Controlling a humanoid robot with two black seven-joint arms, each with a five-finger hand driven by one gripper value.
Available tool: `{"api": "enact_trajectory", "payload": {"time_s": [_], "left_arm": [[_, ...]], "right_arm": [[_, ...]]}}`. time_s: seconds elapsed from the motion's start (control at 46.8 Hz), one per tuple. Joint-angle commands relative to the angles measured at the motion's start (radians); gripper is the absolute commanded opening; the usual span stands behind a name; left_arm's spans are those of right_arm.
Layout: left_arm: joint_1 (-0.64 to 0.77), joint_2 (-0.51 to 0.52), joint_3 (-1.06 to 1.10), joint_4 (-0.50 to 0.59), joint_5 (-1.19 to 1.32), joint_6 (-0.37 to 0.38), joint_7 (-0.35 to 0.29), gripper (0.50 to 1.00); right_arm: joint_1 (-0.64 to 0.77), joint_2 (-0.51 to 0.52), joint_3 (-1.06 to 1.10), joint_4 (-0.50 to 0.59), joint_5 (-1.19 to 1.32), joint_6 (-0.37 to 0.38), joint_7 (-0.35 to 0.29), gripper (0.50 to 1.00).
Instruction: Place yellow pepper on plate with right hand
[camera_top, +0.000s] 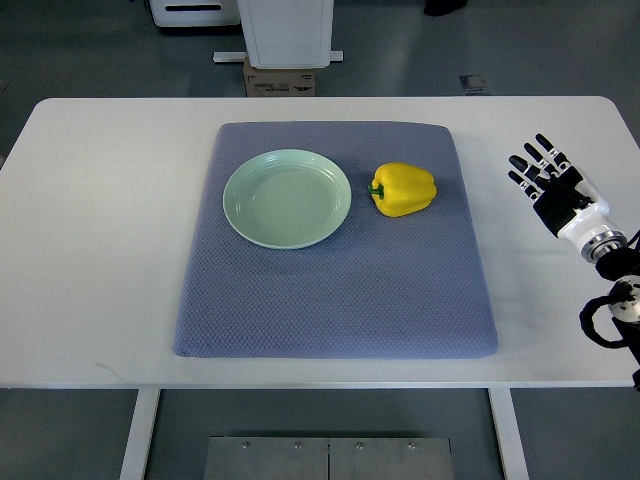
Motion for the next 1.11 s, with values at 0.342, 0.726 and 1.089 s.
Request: {"api": "enact_trajectory", "payload": {"time_s": [0.342, 0.726, 1.089], "left_arm": [[0.000, 0.000, 0.000, 0.000, 0.000, 0.000, -0.002, 1.000], [0.000, 0.000, 0.000, 0.000, 0.000, 0.000, -0.002, 1.000], [0.000, 0.000, 0.000, 0.000, 0.000, 0.000, -0.002, 1.000]], "right_arm": [[0.000, -0.001, -0.005, -0.001, 0.000, 0.018, 0.000, 1.000], [0.002, -0.003, -0.003, 0.001, 0.000, 0.022, 0.000, 1.000], [0.002, -0.015, 0.000, -0.001, 0.000, 0.045, 0.000, 1.000]]}}
